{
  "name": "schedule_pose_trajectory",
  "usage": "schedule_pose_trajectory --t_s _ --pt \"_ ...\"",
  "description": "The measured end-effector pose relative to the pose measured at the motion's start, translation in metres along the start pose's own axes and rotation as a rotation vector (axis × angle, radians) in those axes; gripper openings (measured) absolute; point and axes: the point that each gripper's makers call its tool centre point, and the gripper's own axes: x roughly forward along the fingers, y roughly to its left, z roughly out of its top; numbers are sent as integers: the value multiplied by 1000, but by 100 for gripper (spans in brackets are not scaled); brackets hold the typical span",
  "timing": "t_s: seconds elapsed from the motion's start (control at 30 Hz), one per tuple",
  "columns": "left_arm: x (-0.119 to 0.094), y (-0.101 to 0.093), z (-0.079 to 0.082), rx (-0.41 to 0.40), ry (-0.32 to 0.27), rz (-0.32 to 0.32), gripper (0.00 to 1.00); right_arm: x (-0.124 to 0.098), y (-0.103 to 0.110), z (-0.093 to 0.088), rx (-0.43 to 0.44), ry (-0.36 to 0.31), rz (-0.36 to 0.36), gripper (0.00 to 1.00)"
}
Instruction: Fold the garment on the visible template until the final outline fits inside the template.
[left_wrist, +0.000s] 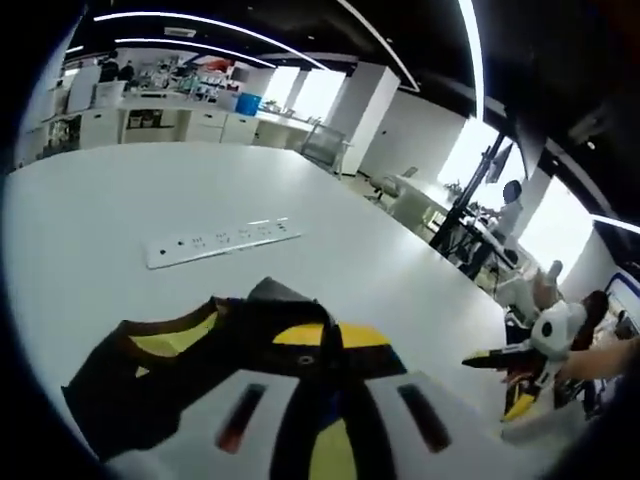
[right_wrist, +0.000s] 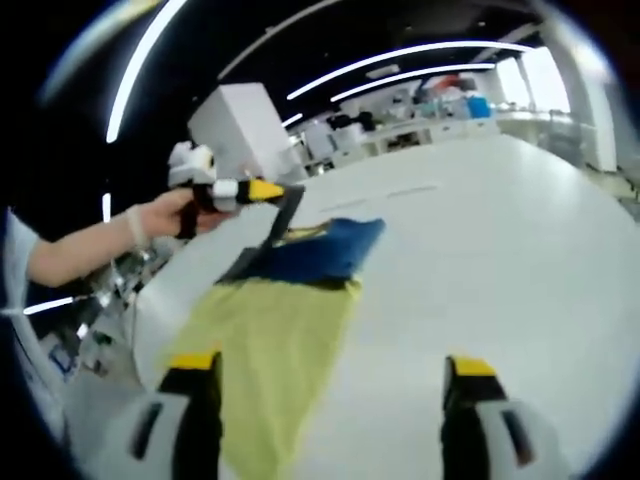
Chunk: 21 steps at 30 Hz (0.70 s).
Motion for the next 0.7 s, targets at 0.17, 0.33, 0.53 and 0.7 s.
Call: schedule_pose_trajectory --t_s 0.17,0.33,0.53,0.7 --pt "13 -9 -19 -6 41 -20 0 -3 1 -3 11 -1 -4 92" --pt "28 -17 -37 -21 77 -41 0 -2 -3 -9 21 6 -8 92" --pt "41 -18 -59 -37 121 -47 0 -2 -6 -10 31 2 -10 92" --pt "45 -19 -69 -50 145 -50 0 -3 -8 -10 41 -1 -15 92"
